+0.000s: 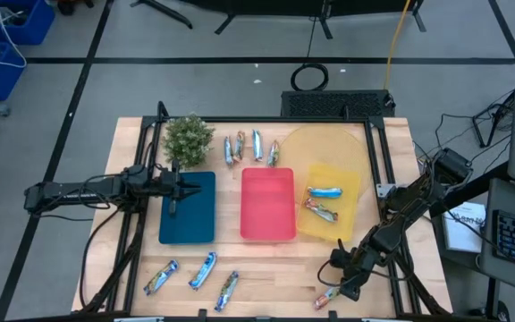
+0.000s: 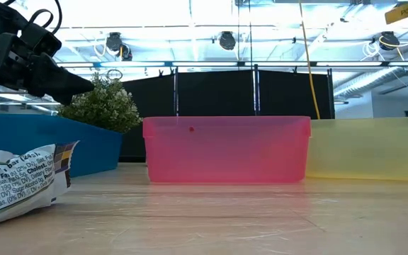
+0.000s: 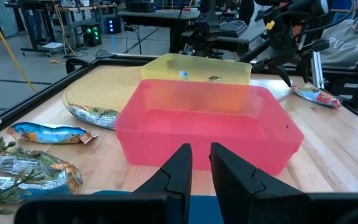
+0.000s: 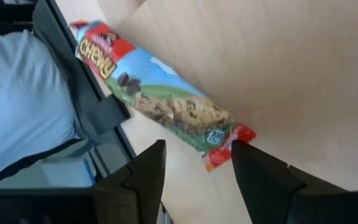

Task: Pick and place Granola Bars by type
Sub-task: Put the red granola bar into the yellow bin

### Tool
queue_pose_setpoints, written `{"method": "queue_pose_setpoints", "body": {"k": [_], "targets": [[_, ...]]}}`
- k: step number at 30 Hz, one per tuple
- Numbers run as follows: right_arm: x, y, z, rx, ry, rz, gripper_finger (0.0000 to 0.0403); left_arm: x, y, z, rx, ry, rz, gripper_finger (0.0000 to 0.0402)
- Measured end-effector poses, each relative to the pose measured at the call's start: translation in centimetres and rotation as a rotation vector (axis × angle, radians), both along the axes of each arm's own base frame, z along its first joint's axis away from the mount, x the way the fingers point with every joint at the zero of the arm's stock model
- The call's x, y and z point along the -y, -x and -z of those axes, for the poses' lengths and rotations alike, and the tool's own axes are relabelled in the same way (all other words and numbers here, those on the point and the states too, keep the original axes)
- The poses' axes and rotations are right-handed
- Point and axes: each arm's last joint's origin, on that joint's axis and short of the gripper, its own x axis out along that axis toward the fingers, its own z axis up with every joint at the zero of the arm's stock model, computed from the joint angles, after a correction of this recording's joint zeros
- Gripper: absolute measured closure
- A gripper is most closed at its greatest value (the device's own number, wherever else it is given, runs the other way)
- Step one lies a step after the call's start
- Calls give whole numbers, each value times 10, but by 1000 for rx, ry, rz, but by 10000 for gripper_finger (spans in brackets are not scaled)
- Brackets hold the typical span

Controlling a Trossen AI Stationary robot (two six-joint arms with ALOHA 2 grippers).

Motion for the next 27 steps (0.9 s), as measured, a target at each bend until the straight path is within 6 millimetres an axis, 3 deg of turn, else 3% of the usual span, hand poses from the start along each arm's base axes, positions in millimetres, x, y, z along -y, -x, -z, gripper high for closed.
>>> {"method": "queue_pose_setpoints", "body": {"k": [7,20,27], "targets": [[5,1,-5,-44,-23,22,231,0,0,0,0,0,0,334],[11,3,-1,-3,104,27,232,0,0,0,0,-1,1,334],[8,0,-3,22,67,46,232,0,0,0,0,0,0,334]]}}
